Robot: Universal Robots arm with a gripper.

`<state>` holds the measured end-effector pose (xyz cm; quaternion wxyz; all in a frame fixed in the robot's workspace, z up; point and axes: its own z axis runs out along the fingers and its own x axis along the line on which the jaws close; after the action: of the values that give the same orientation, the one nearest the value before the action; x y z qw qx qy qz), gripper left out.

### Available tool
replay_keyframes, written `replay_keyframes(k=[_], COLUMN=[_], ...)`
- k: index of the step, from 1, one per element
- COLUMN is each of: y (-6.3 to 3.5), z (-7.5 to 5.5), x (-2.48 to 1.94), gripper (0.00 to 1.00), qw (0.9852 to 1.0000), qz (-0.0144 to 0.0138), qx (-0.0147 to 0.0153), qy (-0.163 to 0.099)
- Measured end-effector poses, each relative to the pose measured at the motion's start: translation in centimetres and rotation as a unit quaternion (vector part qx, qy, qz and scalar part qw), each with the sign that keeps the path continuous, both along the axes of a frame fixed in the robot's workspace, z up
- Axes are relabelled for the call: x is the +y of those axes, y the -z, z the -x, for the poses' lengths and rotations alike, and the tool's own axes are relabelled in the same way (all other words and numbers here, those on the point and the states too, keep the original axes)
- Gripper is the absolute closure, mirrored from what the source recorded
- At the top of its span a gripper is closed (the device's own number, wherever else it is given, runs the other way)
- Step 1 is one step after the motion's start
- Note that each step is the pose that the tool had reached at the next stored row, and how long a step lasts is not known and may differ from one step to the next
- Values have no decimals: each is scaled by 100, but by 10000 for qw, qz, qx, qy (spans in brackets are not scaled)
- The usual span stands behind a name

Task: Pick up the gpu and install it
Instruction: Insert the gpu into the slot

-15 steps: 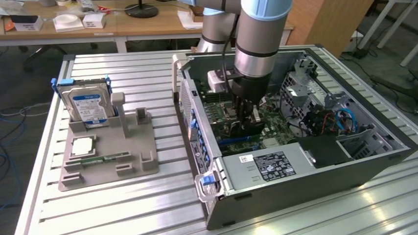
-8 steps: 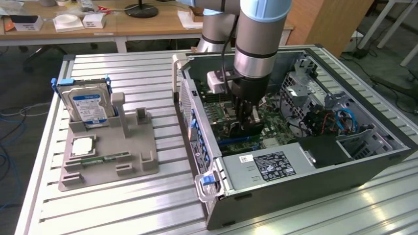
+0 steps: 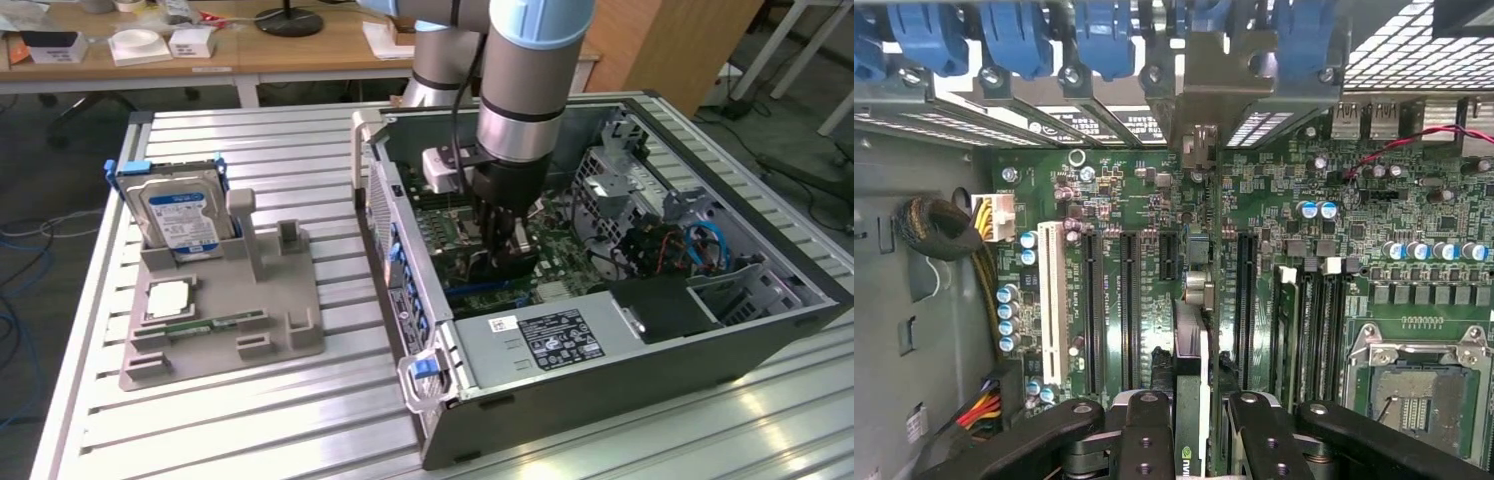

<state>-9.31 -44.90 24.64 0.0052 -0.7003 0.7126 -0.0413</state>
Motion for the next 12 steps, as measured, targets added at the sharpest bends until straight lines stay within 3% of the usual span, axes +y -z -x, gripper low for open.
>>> replay_keyframes(k=[12], y=[25], z=[11], x=[1], gripper=[74], qw=[10000], qz=[0], qx=[0], qy=[-1])
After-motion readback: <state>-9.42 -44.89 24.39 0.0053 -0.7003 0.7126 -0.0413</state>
